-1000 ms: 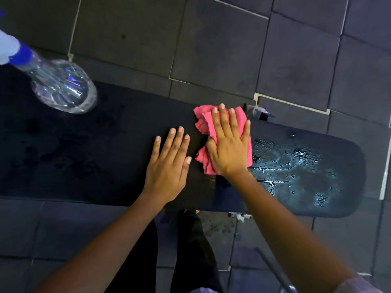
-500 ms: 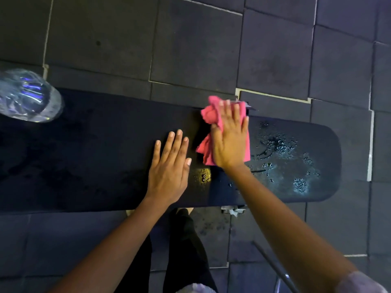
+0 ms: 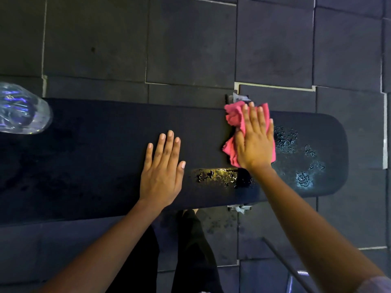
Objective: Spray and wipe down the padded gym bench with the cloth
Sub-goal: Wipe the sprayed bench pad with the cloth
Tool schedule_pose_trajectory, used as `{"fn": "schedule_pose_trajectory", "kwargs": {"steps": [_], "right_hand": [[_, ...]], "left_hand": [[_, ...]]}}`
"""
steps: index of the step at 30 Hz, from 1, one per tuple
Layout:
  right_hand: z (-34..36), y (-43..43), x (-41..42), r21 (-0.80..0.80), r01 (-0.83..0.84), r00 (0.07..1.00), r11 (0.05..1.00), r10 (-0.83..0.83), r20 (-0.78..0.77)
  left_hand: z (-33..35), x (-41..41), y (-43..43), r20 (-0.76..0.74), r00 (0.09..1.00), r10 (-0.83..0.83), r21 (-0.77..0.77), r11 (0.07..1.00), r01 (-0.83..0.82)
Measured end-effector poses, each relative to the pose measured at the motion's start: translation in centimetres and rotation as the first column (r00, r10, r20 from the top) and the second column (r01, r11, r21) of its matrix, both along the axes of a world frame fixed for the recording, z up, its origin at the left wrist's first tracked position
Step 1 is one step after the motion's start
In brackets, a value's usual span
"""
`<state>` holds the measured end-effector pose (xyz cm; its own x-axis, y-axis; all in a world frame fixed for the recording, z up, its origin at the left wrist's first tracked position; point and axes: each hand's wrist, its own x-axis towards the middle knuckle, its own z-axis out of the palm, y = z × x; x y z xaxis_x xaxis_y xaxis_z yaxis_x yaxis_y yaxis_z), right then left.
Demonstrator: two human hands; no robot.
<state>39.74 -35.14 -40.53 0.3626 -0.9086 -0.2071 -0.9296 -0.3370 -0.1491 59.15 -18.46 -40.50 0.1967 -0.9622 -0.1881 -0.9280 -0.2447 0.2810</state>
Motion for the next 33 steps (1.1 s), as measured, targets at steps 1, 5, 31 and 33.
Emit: {"fn": "schedule_pose_trajectory", "kwargs": {"steps": [1, 5, 31, 33], "right_hand": [[0.0, -0.2, -0.7, -0.004, 0.028, 1.000, 1.000, -0.028, 0.000], [0.4, -0.3, -1.0, -0.005, 0.194, 0.969, 0.981, -0.191, 0.155], [-0.4, -3.1, -5.6, -0.047, 0.052, 0.999, 0.998, -0.052, 0.002], [0.0, -3.3, -6.6, -0.046, 0.137, 0.990, 0.989, -0.135, 0.048]], "left_hand": [[0.1, 0.0, 0.0, 0.002, 1.000, 0.000, 0.003, 1.000, 0.000], [0.7, -0.3, -0.2, -0.016, 1.000, -0.001, -0.034, 0.999, 0.000], [0.4, -7.7, -4.3, -0.058, 0.980, -0.191, -0.036, 0.981, 0.189], [0.6, -8.1, -4.4, -0.069, 0.979, -0.194, -0.039, 0.981, 0.192]]}}
